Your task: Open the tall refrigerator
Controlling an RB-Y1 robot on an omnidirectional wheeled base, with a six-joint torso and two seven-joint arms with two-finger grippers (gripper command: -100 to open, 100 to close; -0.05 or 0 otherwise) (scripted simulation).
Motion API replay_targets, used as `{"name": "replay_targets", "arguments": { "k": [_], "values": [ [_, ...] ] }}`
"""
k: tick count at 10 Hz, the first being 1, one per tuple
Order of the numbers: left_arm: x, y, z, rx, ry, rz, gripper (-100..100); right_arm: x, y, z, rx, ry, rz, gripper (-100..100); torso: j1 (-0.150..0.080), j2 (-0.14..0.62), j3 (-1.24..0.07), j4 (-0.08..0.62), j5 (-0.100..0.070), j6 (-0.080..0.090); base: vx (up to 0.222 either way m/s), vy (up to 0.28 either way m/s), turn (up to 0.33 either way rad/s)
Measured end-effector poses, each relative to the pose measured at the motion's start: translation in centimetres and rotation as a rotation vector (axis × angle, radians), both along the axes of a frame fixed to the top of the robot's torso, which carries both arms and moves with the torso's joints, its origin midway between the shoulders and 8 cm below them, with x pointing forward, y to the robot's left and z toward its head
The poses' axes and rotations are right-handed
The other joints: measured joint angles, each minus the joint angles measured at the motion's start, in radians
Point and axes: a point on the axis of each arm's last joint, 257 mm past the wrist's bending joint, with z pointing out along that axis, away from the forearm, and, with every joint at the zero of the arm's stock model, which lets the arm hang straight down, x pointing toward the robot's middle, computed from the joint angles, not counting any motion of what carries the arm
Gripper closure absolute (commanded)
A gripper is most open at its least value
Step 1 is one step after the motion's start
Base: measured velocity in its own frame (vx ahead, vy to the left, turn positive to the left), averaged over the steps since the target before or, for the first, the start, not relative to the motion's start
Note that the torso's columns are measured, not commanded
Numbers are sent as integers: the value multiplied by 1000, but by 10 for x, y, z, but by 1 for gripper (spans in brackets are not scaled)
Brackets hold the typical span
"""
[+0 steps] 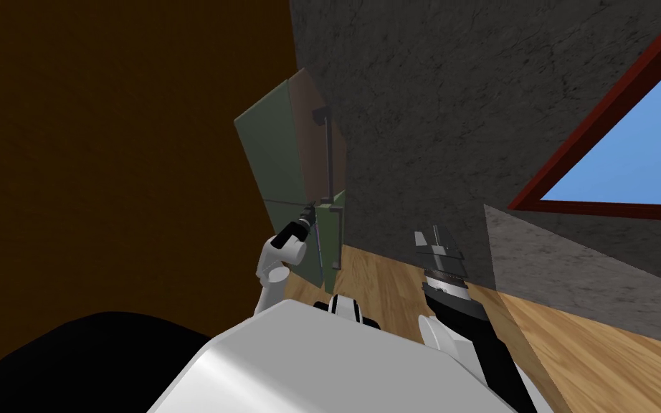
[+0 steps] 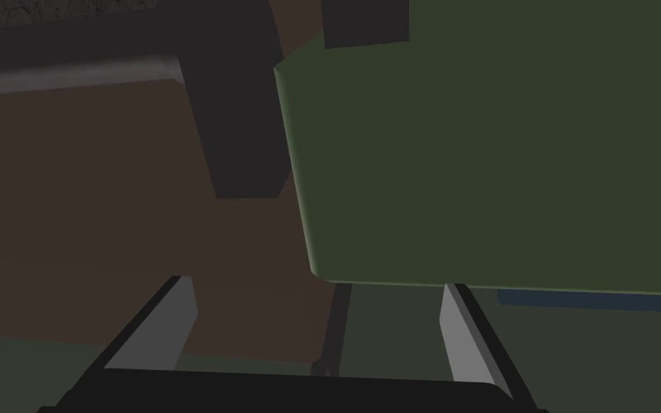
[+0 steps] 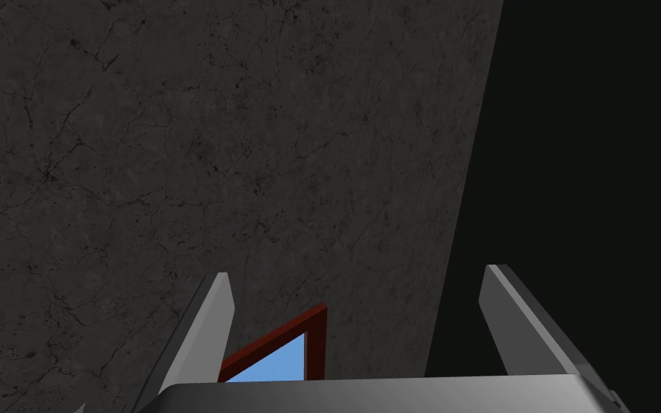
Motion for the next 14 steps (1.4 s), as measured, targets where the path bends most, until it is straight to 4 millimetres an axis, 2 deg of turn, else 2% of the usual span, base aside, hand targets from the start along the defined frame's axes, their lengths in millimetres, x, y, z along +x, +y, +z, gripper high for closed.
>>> {"name": "replay_targets", "arguments": {
  "k": [3, 8, 14],
  "values": [
    [-6, -8, 5, -64, 8, -5, -100, 0, 0, 0, 0, 0, 0, 0, -1, 4, 1, 5, -2, 0, -3, -9, 2],
    [-12, -11, 17, -111, -4, -7, -100, 0, 0, 0, 0, 0, 0, 0, -9, 9, 3, 10, -6, 1, -1, -2, 1],
    [-22, -12, 27, -141, -27, -14, -100, 0, 0, 0, 0, 0, 0, 0, -2, 12, 6, 10, -4, -2, 5, -4, -1]
  ]
}}
